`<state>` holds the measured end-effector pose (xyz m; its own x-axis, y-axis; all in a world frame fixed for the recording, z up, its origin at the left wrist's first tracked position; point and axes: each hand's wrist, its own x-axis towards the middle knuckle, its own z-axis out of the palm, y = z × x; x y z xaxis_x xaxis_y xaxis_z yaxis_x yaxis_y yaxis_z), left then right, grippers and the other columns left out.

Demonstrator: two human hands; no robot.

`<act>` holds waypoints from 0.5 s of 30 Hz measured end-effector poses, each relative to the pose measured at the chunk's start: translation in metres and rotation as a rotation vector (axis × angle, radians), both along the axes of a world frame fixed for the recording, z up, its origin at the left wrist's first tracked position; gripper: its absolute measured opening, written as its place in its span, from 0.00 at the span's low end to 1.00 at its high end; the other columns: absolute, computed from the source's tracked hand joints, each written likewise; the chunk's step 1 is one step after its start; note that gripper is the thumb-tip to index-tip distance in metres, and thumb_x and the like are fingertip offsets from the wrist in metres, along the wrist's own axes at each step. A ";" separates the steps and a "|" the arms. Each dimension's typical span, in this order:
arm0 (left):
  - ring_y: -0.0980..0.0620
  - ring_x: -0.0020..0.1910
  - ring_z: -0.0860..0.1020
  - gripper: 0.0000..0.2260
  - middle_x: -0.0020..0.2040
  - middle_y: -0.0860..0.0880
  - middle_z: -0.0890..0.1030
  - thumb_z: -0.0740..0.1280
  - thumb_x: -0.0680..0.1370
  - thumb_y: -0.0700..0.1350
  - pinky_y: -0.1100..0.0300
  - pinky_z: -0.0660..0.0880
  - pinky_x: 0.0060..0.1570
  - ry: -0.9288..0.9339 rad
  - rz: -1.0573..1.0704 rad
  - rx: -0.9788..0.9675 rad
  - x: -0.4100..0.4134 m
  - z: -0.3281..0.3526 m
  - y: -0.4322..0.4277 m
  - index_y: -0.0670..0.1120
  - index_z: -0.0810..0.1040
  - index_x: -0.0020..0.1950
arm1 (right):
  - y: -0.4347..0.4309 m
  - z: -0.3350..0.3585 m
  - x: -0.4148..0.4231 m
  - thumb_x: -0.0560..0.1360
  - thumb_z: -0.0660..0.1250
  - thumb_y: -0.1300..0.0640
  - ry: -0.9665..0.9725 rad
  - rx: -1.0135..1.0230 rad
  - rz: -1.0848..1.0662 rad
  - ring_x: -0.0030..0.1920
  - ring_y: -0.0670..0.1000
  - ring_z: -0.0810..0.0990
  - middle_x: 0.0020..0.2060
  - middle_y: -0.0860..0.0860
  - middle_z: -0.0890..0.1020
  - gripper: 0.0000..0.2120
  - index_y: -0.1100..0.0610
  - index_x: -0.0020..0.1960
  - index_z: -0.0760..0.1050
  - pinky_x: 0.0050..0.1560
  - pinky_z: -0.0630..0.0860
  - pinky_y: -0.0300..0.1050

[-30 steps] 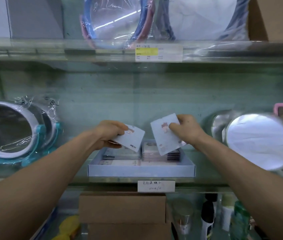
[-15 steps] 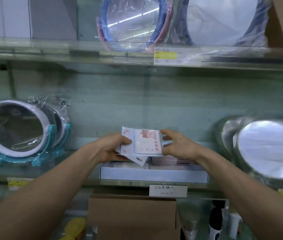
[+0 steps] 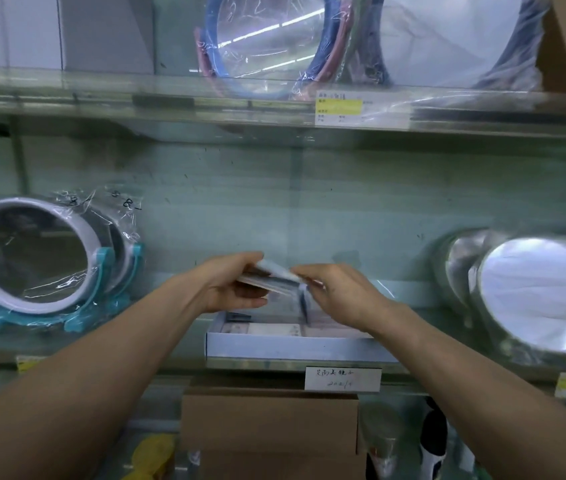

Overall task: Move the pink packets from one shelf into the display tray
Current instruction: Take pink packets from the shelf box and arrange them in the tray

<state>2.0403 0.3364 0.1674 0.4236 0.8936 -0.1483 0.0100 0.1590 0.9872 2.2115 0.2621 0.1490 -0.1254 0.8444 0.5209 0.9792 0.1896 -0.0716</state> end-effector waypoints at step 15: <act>0.47 0.40 0.78 0.26 0.56 0.42 0.76 0.62 0.77 0.32 0.55 0.78 0.37 0.004 0.311 0.313 -0.033 0.004 0.027 0.50 0.65 0.71 | 0.045 -0.010 -0.028 0.69 0.61 0.70 -0.358 -0.159 -0.189 0.42 0.60 0.73 0.37 0.57 0.77 0.09 0.57 0.39 0.71 0.30 0.60 0.44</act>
